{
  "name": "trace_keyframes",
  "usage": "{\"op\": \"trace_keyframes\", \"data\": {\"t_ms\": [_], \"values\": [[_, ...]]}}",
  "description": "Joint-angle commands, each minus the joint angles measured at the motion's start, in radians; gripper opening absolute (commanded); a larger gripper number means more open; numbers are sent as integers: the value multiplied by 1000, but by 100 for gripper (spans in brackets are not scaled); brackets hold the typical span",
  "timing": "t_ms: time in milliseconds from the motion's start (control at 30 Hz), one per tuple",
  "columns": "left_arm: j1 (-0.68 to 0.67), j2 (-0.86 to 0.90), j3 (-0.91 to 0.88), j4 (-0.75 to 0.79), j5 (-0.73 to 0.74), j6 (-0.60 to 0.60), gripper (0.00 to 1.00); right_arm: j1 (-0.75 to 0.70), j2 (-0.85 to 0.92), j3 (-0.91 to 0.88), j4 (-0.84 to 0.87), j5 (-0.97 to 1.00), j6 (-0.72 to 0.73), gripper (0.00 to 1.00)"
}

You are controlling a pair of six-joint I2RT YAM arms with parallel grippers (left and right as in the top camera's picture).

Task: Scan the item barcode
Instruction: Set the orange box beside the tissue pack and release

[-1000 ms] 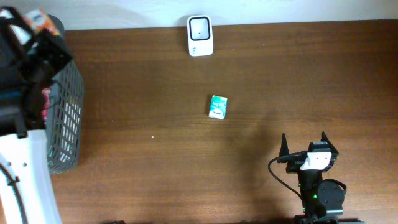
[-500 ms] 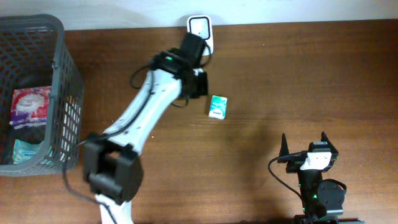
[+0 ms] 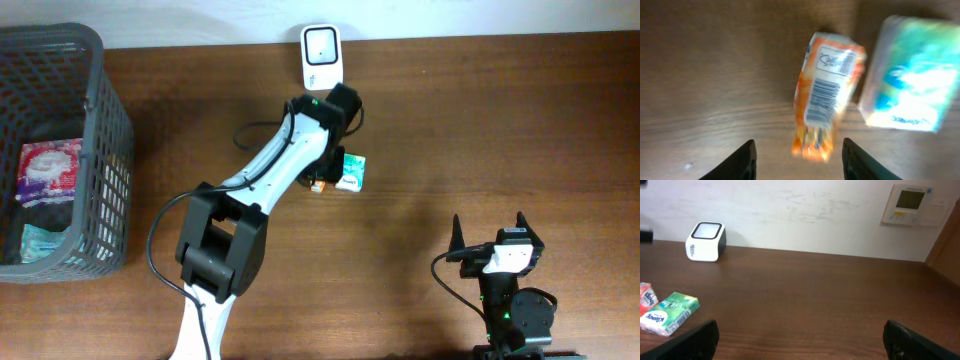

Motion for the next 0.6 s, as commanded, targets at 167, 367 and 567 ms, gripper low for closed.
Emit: {"op": "trace_keyframes", "data": {"t_ms": [167,367,567], "values": [[110,-2,620,-340,-98,21,99,2,-7,-8,-1,15,-4,98],[281,-2,826,-472,-118,20,99,2,-7,-8,-1,15,-4,99],[407,-14,826,-472,-84,20,99,2,-7,-8,-1,15,-4,98]]}}
